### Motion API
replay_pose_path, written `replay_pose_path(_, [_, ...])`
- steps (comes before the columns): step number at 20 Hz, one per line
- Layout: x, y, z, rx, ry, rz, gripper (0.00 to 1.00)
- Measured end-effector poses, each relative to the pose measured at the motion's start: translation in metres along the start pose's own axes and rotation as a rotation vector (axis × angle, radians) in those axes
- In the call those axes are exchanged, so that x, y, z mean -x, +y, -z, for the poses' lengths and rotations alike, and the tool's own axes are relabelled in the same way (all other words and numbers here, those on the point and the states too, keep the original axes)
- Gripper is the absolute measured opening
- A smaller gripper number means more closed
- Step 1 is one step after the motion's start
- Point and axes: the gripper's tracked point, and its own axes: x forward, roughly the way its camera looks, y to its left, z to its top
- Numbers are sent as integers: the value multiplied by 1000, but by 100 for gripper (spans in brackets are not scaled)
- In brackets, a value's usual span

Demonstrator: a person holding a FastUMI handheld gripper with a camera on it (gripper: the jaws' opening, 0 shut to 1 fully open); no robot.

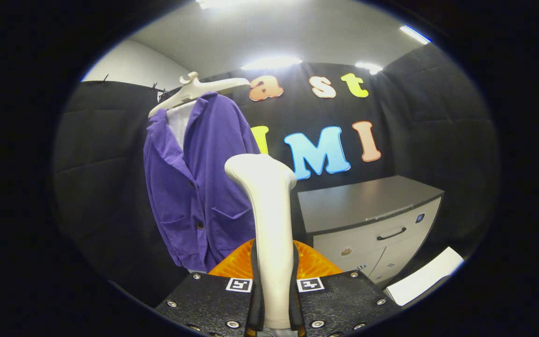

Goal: Iron the clothes twice with a garment steamer, once on the left side and once on the right side.

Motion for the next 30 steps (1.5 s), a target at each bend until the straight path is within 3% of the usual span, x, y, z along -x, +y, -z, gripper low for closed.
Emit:
replay_pose_path(5, [-20, 36, -40, 93, -134, 29, 20])
replay_pose_path(17, [-91, 81, -131, 223, -301, 93, 20])
replay_pose_path(23, [-117, 90, -123, 325, -277, 132, 20])
replay_pose_path(30, [-127, 86, -73, 360, -192, 136, 20])
